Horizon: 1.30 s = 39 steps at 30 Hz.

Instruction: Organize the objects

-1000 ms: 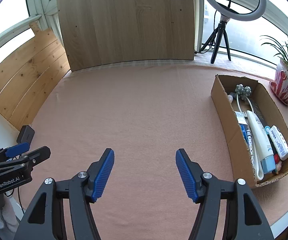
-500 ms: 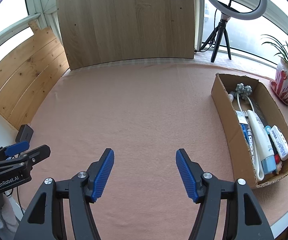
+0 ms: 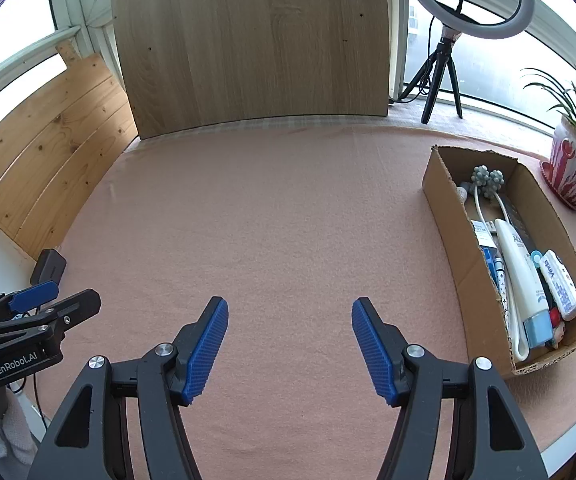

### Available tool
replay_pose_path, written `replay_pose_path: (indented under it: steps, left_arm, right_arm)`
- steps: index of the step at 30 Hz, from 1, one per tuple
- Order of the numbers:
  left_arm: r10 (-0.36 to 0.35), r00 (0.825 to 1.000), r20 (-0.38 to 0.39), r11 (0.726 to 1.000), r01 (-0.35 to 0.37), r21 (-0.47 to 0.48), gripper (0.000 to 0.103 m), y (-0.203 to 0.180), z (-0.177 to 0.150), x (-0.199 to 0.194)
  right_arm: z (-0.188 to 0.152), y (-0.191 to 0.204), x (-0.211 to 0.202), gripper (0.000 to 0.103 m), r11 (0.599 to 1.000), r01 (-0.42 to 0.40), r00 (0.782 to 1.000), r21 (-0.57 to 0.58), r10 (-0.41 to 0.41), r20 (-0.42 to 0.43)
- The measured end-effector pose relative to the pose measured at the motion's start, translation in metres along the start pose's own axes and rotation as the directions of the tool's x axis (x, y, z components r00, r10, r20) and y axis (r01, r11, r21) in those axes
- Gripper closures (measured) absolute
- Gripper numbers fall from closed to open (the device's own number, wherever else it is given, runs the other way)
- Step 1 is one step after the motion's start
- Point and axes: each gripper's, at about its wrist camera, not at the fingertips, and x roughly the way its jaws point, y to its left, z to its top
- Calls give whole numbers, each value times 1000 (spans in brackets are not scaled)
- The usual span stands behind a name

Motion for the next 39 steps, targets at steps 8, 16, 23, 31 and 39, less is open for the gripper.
replay_pose_path:
  steps: [8,16,23,31,39]
  left_arm:
    - [3,1000,0,1000,-3,-2,22,-1,0,0]
    - [2,1000,-2,1000,-2,-2,22,-2,2,2]
    - [3,1000,-1,1000,-3,-2,22,-3,2,2]
    - [2,1000,-2,1000,-2,-2,22,-2,2,3]
    - [-2,1000,-1,1000,2,4,22,1,2,8]
  right_arm:
    - [0,-1,1,42,1000,0,1000,2,0,-2]
    - [0,-2,2,42,1000,-1,1000,3,1,-5]
    - [-1,-1,3,42,1000,1,1000,2,-1,-7]
    - [-1,-2,4,42,1000,-1,1000,2,1,-9]
    - [-2,-3,7,42,1000,-3,1000,3,3,-16]
